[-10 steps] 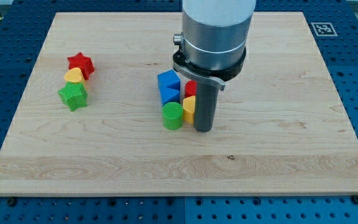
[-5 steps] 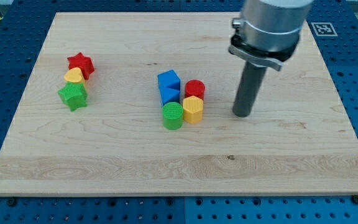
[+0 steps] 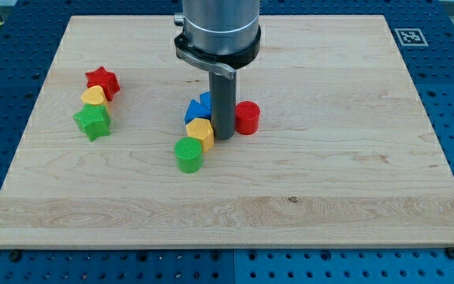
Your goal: Separate the red circle from the group of blocks
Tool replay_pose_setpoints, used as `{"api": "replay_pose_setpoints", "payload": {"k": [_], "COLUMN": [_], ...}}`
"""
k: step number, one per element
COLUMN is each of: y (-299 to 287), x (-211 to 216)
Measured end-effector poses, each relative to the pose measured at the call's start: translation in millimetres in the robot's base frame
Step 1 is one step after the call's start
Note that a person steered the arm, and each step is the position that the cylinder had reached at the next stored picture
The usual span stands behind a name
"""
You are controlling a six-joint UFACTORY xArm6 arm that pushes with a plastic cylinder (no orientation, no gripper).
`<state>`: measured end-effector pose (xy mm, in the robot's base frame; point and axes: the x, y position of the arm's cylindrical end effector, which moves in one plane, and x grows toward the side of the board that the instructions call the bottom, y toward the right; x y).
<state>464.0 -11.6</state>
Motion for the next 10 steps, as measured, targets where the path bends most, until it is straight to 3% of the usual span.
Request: {"api": "replay_pose_setpoints", "payload": {"k": [5, 8, 10], "y": [115, 75, 40], "x": [-3, -7, -34]}}
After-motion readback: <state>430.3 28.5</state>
